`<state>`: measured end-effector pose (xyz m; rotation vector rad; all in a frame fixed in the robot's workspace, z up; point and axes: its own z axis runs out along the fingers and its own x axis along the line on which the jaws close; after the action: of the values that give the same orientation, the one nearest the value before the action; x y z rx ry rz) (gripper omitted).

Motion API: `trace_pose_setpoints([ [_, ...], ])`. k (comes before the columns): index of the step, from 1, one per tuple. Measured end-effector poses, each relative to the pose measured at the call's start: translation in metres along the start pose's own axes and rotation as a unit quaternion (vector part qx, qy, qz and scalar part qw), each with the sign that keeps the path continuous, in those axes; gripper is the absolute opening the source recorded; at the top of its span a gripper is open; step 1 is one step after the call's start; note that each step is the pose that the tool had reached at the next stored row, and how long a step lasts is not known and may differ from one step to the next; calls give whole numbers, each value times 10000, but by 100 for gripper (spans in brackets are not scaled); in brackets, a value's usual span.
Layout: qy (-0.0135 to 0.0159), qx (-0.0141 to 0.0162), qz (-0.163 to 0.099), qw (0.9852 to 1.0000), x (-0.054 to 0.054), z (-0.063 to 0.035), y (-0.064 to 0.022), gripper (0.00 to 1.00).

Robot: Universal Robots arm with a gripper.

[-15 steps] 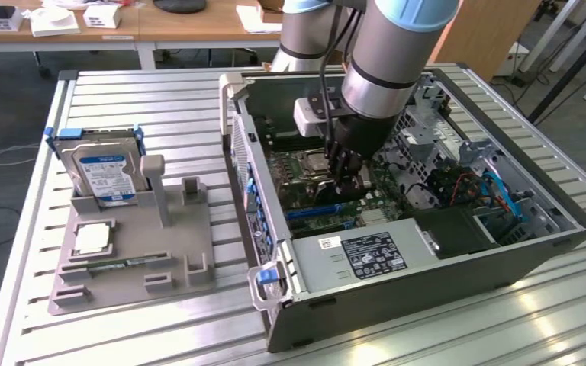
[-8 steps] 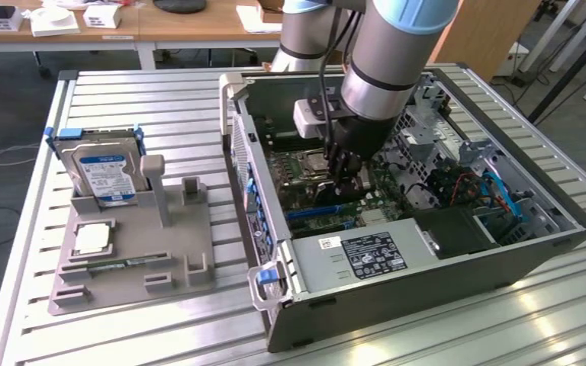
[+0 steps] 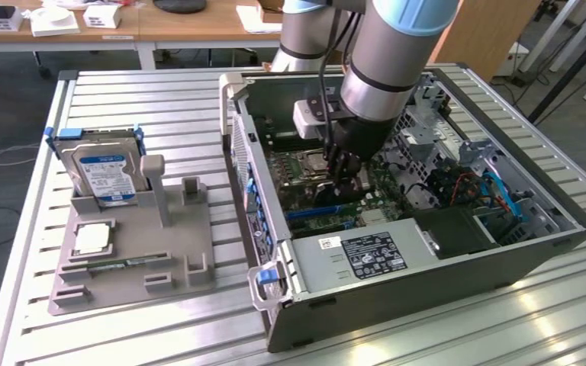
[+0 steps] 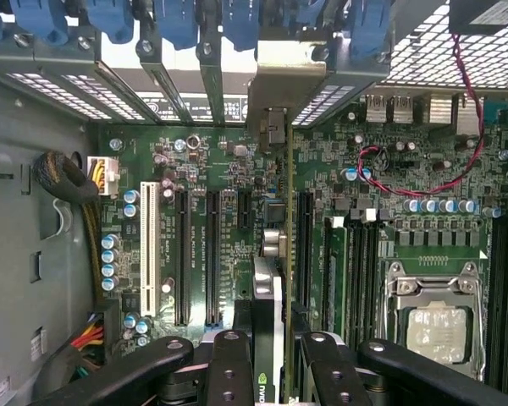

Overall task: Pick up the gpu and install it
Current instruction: 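Insert the gpu into the slot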

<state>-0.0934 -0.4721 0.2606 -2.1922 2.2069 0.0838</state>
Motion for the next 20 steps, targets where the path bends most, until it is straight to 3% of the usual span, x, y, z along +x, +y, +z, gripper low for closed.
trace_pose_setpoints([
  [3,0,-15,1,10000,-2,6,0,27],
  [20,0,-19,2,10000,-23,30,9,27],
])
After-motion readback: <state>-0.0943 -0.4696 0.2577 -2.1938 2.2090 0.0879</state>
